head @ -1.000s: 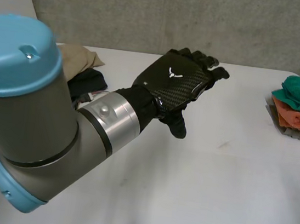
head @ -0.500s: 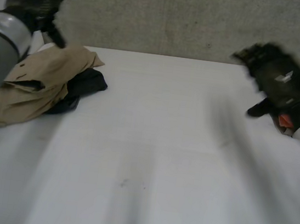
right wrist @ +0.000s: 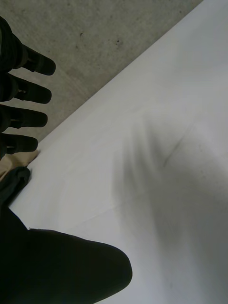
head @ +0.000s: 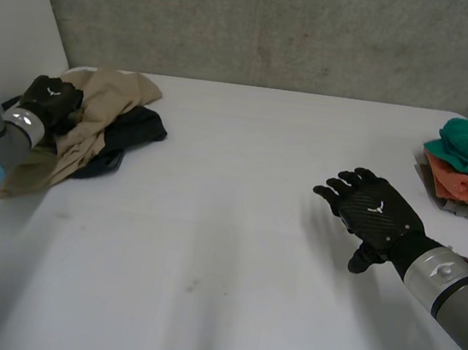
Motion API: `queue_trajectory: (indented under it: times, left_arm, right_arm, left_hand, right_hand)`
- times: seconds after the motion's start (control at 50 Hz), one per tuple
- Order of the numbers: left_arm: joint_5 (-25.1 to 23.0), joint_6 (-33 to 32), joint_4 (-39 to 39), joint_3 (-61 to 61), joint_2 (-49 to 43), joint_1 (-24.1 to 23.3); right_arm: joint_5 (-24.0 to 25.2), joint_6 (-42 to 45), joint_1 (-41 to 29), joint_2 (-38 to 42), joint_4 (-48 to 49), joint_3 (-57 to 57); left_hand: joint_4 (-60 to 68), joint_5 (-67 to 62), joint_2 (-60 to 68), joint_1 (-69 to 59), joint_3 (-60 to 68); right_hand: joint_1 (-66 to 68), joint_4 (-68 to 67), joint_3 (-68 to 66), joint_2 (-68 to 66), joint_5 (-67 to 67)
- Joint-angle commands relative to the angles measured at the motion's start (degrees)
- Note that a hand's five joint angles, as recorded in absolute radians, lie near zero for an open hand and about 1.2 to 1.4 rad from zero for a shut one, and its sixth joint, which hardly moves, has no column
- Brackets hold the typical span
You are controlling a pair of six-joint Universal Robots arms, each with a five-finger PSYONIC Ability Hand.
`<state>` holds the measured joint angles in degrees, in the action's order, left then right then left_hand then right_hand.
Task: Fold the laundry.
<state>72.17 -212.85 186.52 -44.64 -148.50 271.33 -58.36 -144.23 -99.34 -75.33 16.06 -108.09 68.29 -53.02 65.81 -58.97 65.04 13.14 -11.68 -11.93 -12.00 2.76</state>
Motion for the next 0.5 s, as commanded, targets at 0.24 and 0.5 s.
queue_trajectory:
  times: [0.24,0.5]
  left_arm:
    - [3.3,25.8,0.4,-14.4,31.7,-20.3]
    - [4.4,25.9,0.5,-18.7,20.4,-41.7]
  right_arm:
    - [-6.6,-1.6,0.4,-3.5,1.0,0.5]
    - [-8.8,-9.6,1.4,-4.8,1.0,1.1]
  left_hand:
    - [11.7,-17.0,14.2,-21.0,15.0]
    - [-13.5,8.2,-11.0,4.2,-10.2]
  right_hand:
    - [-3.1,1.7,1.9,2.0,-2.8]
    - [-3.1,1.7,1.9,2.0,-2.8]
